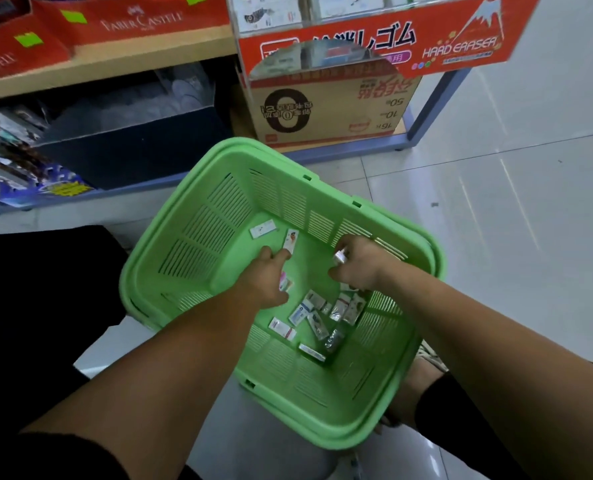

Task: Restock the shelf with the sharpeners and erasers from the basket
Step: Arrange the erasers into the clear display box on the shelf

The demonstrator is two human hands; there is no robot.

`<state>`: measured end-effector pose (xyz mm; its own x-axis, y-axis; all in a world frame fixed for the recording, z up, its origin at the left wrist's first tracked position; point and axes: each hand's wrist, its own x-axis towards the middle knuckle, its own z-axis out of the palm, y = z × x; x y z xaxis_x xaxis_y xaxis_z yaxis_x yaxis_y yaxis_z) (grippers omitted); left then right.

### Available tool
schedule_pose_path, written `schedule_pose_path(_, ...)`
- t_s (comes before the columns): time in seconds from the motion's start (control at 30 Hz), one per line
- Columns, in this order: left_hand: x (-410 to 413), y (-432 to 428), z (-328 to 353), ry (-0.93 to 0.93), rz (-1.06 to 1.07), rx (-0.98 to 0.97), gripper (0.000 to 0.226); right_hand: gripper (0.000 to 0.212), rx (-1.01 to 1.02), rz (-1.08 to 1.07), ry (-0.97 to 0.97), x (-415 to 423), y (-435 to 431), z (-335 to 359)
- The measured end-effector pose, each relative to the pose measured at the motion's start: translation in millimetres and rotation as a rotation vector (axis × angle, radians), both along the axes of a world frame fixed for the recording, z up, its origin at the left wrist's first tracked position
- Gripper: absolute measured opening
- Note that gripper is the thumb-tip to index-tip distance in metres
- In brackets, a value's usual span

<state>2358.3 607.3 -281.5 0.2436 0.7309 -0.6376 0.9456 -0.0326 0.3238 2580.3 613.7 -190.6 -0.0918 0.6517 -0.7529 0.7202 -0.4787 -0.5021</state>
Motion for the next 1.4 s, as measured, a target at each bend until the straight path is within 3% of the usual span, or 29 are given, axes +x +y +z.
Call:
schedule_pose_path(0.23,6.6,1.4,-11.2,0.013,0.098,-0.027,0.088,0.049,-0.182,-0.321,0.402,-4.6,1.2,15.4)
schedule_pose_path(0.43,1.4,17.4,11.0,-0.189,0.214,-0.158,0.080,0.033,-0.234,-0.237,0.379,3.2,3.8,22.2)
schedule_pose_path(0.6,6.2,26.4,80.9,-0.407,0.259,-0.108,0.082,0.030,-0.256,-0.111,0.296,3.7,13.4,42.2)
schedule_pose_path(0.73,13.7,26.3,151.7,-0.607,0.306,-0.090,0.084,0.028,-0.242,-0.079,0.435,-6.6,25.7,89.4)
schedule_pose_path(1.03,38.5,28.9,291.1,-0.829,0.350,0.071,0.072,0.032,0.116,-0.296,0.446,-2.4,25.2,202.4)
schedule_pose_path(1.17,44.4,36.1,325.2,-0.968,0.377,0.125,0.073,0.027,0.211,-0.426,0.529,-4.9,34.5,235.9)
schedule_pose_path(1.3,49.4,58.7,354.5,-1.066,0.407,0.125,0.056,0.027,0.303,-0.551,0.601,-10.1,52.0,260.8)
schedule_pose_path(1.4,52.9,77.6,362.6,-1.108,0.455,0.099,0.046,0.038,0.286,-0.568,0.683,-4.8,66.5,270.1)
